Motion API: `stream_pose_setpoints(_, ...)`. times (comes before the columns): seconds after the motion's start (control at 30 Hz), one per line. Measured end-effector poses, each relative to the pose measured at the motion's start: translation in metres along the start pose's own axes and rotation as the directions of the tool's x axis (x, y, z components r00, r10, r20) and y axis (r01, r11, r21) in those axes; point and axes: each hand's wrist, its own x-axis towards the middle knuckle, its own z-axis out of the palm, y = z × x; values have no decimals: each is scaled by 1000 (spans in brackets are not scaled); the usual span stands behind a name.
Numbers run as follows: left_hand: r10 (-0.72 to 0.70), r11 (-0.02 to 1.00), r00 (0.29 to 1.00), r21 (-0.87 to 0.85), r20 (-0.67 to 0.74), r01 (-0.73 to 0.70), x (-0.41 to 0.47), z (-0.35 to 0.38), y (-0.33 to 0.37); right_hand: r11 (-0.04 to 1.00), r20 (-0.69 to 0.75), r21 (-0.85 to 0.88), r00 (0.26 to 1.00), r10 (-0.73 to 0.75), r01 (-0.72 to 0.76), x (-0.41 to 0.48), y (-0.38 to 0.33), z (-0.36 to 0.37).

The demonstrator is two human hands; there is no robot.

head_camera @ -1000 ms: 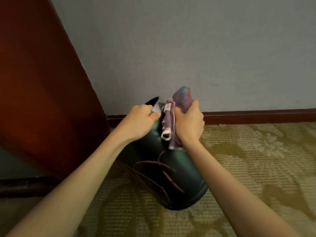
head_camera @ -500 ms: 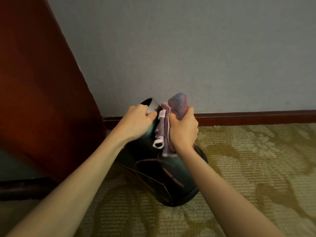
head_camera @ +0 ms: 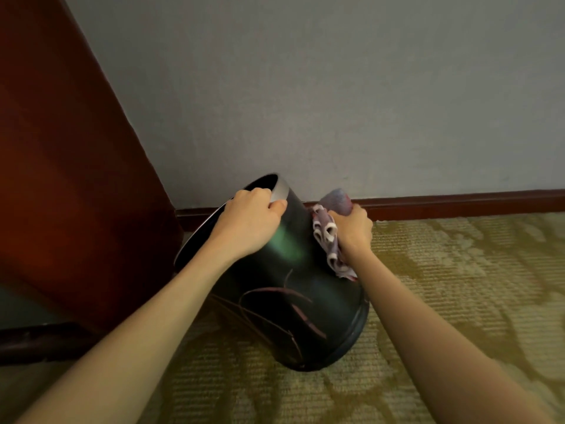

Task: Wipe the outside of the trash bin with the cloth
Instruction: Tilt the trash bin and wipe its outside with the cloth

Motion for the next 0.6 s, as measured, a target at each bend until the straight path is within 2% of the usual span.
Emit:
stream_pose_setpoints(0.17,-34,999,999,-4,4,34,3,-7,-5,989,-62,-59,990,130,-133,-9,59,-18)
stream_pose_setpoints(0.4,-31,997,999,69,20,29,3,5,17,974,-148,-123,974,170,-189,-15,61,-20)
stream_pose_setpoints(0.47,-37,997,999,66,34,34,5,7,21,984,-169,-79,974,148,-163,-22,46,-19)
stream_pose_setpoints(0.6,-62,997,997,49,46,60,12,4,22,1000,-196,-10,981,10,-12,-43,-1,-8)
